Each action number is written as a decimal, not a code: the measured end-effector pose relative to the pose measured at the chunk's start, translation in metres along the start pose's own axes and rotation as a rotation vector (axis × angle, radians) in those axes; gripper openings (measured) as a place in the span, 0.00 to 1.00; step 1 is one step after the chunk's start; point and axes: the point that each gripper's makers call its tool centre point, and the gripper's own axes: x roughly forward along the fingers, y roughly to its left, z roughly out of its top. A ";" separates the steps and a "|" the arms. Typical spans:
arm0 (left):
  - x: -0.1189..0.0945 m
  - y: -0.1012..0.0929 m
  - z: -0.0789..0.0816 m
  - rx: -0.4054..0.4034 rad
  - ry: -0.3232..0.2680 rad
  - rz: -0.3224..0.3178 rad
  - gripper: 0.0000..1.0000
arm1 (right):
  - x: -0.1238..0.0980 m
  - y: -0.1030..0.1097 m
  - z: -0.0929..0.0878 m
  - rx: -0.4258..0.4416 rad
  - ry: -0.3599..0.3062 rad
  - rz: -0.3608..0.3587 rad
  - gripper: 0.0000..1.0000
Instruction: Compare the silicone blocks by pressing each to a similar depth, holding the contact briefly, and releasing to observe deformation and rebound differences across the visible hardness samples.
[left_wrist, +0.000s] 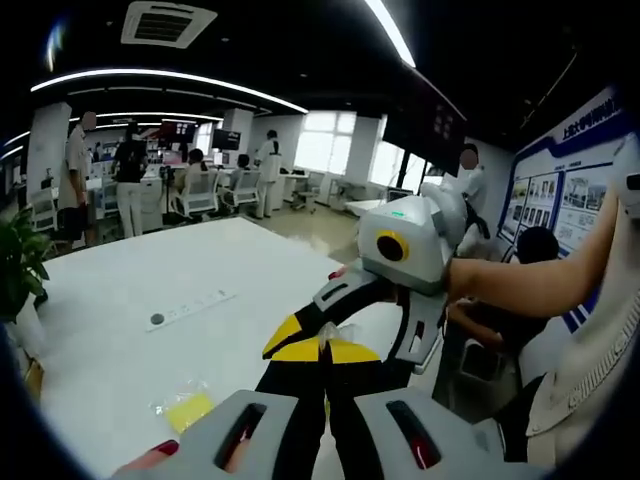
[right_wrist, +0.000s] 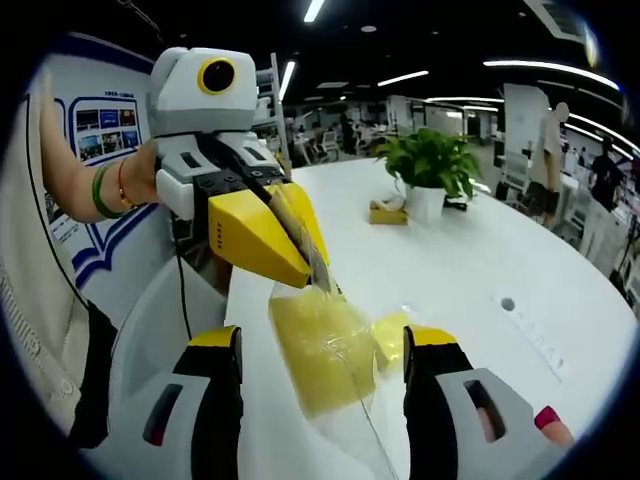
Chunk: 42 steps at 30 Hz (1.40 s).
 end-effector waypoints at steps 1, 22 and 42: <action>0.001 0.000 0.000 0.000 0.000 0.000 0.00 | 0.000 0.000 0.000 -0.001 0.002 0.003 0.56; -0.002 -0.010 0.003 0.048 -0.004 -0.054 0.00 | 0.001 0.003 -0.005 0.008 0.038 0.019 0.23; -0.006 -0.016 0.000 0.072 -0.012 -0.082 0.00 | -0.001 0.012 -0.008 -0.002 0.050 -0.024 0.11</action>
